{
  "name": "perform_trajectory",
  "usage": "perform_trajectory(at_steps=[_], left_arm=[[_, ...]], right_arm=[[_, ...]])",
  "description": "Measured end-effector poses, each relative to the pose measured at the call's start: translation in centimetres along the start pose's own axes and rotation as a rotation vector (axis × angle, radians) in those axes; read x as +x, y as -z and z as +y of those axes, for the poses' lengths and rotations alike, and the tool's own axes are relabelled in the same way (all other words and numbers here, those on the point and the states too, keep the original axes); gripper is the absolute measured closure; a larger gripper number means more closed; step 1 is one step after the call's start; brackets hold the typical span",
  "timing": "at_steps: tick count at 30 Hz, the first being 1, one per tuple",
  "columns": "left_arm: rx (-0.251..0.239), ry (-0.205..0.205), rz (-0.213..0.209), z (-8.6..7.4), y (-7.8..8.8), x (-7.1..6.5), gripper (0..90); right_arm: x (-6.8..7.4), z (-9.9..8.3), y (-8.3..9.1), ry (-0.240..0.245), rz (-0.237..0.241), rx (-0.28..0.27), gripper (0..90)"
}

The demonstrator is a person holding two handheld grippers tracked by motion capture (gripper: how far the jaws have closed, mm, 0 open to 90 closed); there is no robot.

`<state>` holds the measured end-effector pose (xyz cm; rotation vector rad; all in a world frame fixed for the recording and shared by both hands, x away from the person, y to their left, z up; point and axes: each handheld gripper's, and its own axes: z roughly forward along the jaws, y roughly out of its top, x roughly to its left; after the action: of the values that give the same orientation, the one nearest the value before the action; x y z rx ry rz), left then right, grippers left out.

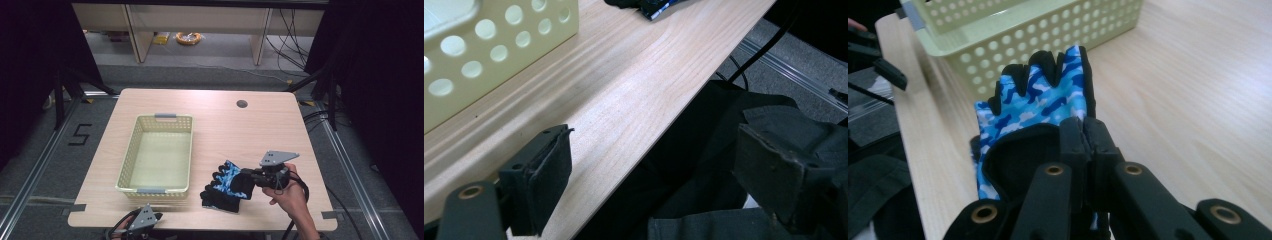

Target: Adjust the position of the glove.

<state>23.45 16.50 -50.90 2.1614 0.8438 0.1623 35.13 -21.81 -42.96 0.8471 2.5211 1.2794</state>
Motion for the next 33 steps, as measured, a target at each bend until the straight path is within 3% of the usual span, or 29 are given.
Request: perform_trajectory(at_steps=[1,3,6,7,8,9,11,12,13,18,21,22,23,26,28,29,32,33], left_arm=[[0.003,-0.004,-0.001,0.0,0.0,0.0,15.7],[0.004,-0.004,0.001,0.0,0.0,0.1,15.7],[-0.002,0.002,-0.004,0.0,0.0,0.0,15.7],[0.005,-0.032,-0.001,0.1,0.1,0.2,15.7],[0.001,-0.004,-0.001,0.0,0.0,0.0,15.7],[0.0,-0.002,-0.003,0.0,0.0,0.0,15.7],[-0.008,0.009,-0.006,0.0,0.0,-0.1,15.7],[0.004,-0.026,-0.001,0.0,0.1,0.1,15.7],[0.003,-0.03,0.0,0.1,0.1,0.1,15.7],[-0.002,-0.031,0.002,0.0,0.0,0.1,15.7],[0.006,-0.031,-0.002,0.0,0.0,0.1,15.7],[-0.022,0.002,-0.011,0.0,-0.1,-0.2,15.7],[-0.021,0.001,-0.01,0.0,-0.1,-0.2,15.7],[-0.011,-0.008,-0.009,0.0,-0.1,-0.1,15.7],[-0.018,0.001,-0.012,0.0,-0.2,-0.2,15.7],[0.008,-0.008,-0.007,0.0,0.0,-0.1,15.7],[0.007,-0.007,-0.006,0.0,-0.1,-0.1,15.7],[-0.007,0.011,-0.016,0.0,-0.2,-0.3,15.7]], right_arm=[[0.4,0.1,-0.8,0.022,0.022,0.007,88.7],[0.9,0.0,-1.2,0.003,0.038,0.022,88.7],[1.2,0.0,-1.9,0.019,0.054,0.037,88.7],[1.5,-0.1,-2.5,0.02,0.076,0.044,88.7],[1.6,-0.1,-2.6,0.02,0.091,0.053,88.7],[1.7,-0.2,-2.9,0.022,0.101,0.056,88.7],[1.9,-0.3,-3.2,0.024,0.094,0.064,88.7],[2.1,-0.3,-3.4,0.017,0.098,0.069,88.7],[2.1,-0.4,-3.6,0.017,0.107,0.079,88.7],[2.1,-0.8,-4.2,-0.011,0.114,0.102,88.7],[1.7,-1.0,-4.4,0.006,0.114,0.103,88.7],[1.6,-1.1,-4.6,0.003,0.116,0.105,88.7],[1.6,-1.2,-4.5,-0.019,0.116,0.116,88.7],[1.0,-1.4,-5.0,0.0,0.124,0.119,88.6],[0.7,-1.6,-5.3,-0.014,0.123,0.14,88.6],[0.6,-1.7,-5.5,-0.007,0.112,0.139,88.6],[0.5,-1.9,-6.0,-0.012,0.111,0.156,88.5],[0.4,-2.1,-6.4,-0.013,0.105,0.172,88.3]])
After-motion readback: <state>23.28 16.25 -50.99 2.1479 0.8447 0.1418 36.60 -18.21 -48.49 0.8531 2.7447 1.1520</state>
